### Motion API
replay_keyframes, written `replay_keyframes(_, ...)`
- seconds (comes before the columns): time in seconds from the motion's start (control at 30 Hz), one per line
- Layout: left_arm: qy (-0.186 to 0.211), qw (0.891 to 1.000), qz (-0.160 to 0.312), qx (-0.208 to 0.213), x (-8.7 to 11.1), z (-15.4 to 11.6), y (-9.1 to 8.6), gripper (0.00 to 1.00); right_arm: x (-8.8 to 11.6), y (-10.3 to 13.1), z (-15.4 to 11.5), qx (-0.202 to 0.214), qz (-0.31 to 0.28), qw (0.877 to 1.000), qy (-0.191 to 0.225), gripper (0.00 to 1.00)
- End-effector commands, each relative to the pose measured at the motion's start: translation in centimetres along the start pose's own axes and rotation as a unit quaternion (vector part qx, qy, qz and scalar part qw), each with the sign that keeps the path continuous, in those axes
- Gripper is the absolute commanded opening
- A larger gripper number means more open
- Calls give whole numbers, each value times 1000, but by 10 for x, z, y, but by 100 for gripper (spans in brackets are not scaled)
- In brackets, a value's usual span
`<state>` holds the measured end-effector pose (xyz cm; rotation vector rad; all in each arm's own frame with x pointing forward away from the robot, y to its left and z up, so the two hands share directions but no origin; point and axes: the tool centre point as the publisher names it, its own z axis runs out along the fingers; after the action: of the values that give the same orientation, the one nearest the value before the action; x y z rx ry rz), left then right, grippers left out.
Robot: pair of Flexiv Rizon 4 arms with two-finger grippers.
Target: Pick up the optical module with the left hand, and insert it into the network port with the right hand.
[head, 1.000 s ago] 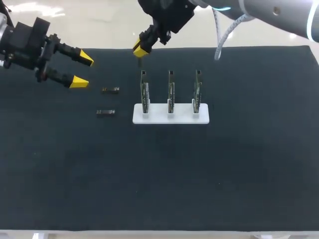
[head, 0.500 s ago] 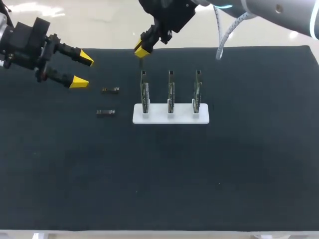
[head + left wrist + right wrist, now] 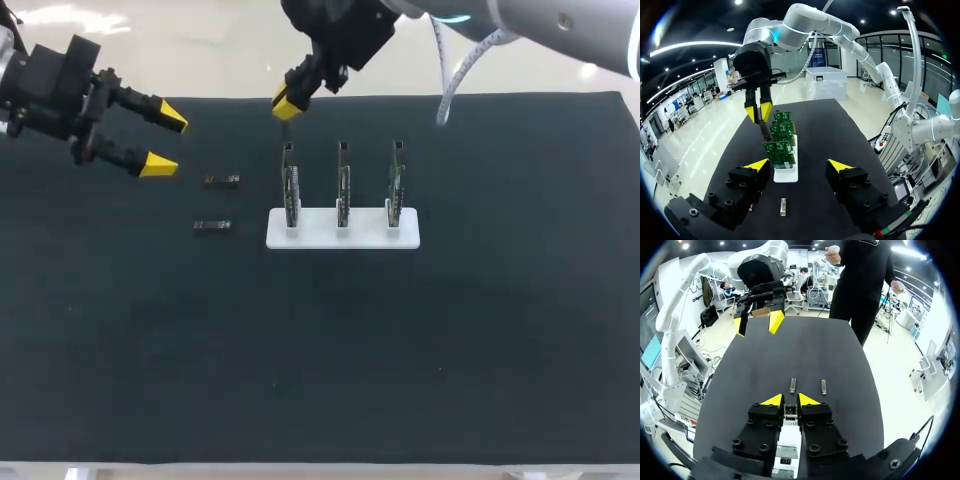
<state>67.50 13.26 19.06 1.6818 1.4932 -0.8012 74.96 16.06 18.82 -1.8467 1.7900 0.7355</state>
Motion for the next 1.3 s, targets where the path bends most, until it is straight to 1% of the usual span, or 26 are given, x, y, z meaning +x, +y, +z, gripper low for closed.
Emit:
replay_keyframes(0.03,2,1000,0,-2,0,1,-1,100,2,5,0,6,1,1000,-2,0)
replay_keyframes(0.4,2,1000,0,-2,0,1,-1,100,4,6,-1,9,2,1000,1,0)
replay_keyframes(0.77,2,1000,0,-2,0,1,-1,100,7,4,3,13,3,1000,-6,0)
replay_keyframes(1.3,2,1000,0,-2,0,1,-1,100,6,1,8,17,5,1000,10,0)
